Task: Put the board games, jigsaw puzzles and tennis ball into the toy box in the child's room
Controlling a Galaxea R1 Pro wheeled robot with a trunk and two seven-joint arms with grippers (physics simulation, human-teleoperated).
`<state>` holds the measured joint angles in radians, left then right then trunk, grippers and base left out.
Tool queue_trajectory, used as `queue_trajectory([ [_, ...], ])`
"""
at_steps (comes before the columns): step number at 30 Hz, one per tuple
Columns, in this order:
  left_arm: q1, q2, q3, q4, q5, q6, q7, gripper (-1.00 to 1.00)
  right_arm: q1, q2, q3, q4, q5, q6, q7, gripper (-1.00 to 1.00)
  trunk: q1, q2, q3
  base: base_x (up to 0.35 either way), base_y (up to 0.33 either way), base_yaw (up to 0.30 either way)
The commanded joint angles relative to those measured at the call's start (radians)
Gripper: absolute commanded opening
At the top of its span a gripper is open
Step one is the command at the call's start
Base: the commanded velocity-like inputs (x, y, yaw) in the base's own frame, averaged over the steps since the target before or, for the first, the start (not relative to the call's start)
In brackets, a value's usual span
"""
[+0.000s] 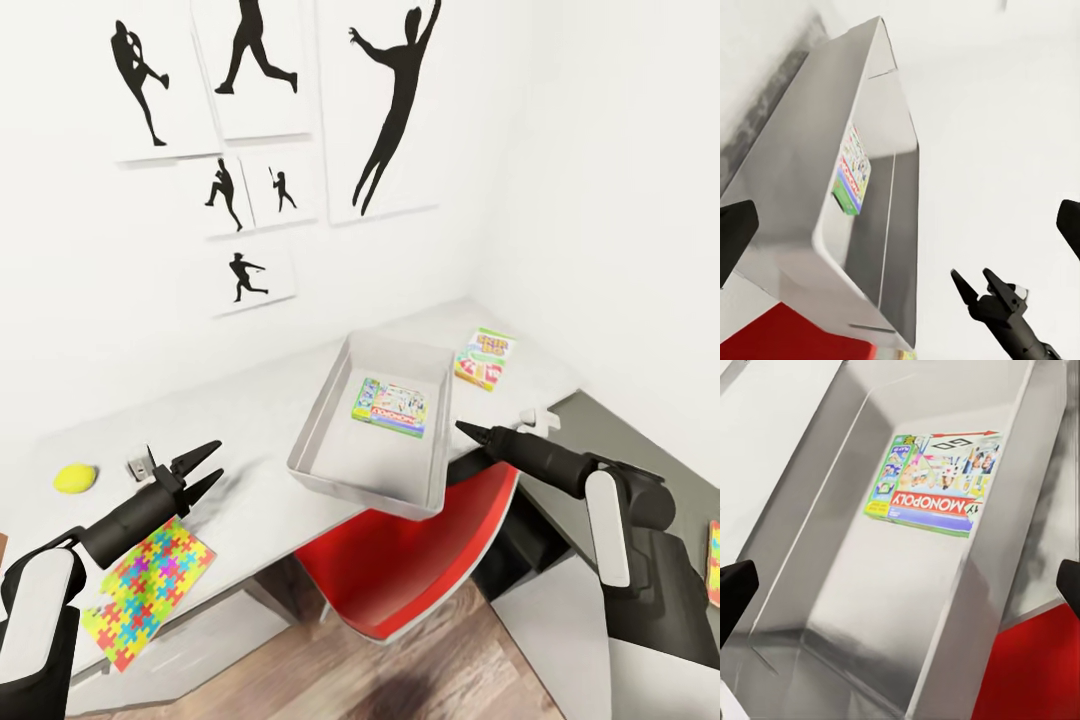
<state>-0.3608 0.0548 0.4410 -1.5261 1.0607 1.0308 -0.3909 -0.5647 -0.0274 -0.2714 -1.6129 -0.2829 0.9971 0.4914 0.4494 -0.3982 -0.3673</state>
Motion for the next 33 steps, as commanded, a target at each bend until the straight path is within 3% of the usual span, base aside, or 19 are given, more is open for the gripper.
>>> queue_trajectory([
  [1,-0.001,0.0,0.001,-0.003,-0.007,0.005,-0.008,1.0,-0.001,0.0,-0.001,0.0,0.006,0.005,0.009,1.0,0.001,-0.002,-0.001,0.0,0.0,-0.146],
  [33,-0.001,-0.007,-0.004,-0.022,-0.005,0.006,-0.023,1.0,0.0,0.001,0.002,0.0,0.005,0.011,0.009,1.0,0.001,-0.002,0.0,0.0,0.0,-0.258],
])
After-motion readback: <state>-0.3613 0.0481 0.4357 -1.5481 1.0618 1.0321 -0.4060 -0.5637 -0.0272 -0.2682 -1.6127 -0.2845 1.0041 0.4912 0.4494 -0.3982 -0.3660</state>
